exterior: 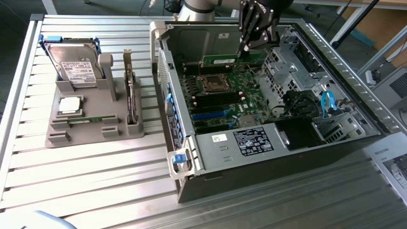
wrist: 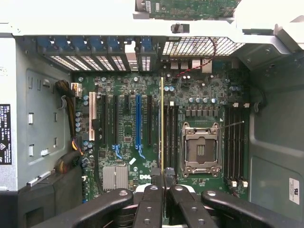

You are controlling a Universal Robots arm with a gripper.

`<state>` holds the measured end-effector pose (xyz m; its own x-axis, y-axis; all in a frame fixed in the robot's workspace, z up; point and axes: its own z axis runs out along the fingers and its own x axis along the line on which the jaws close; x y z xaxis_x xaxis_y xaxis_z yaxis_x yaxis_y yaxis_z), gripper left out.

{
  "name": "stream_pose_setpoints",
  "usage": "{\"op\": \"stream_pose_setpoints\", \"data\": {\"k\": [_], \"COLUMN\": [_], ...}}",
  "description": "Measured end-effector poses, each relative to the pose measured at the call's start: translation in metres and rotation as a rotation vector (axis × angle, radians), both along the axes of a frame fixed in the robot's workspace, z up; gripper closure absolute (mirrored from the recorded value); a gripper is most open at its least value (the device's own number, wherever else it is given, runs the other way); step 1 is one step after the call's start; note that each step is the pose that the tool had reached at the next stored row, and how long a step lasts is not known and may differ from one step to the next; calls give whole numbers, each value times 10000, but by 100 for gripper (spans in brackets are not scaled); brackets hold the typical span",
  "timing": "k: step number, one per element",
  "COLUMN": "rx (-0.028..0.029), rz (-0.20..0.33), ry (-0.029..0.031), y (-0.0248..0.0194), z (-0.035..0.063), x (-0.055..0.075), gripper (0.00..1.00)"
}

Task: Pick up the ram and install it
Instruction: 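Insert the ram into the slot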

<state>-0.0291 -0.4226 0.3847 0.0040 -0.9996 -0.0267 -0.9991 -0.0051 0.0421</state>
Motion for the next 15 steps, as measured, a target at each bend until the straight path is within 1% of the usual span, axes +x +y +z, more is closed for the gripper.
{"op": "stream_pose_setpoints", "data": {"k": [7,15], "rx": [-2,-2], "rz": [0,0], "ry": [0,0], "y": [0,0], "z": [-84,-204], "x": [0,0], "gripper": [88,88]}}
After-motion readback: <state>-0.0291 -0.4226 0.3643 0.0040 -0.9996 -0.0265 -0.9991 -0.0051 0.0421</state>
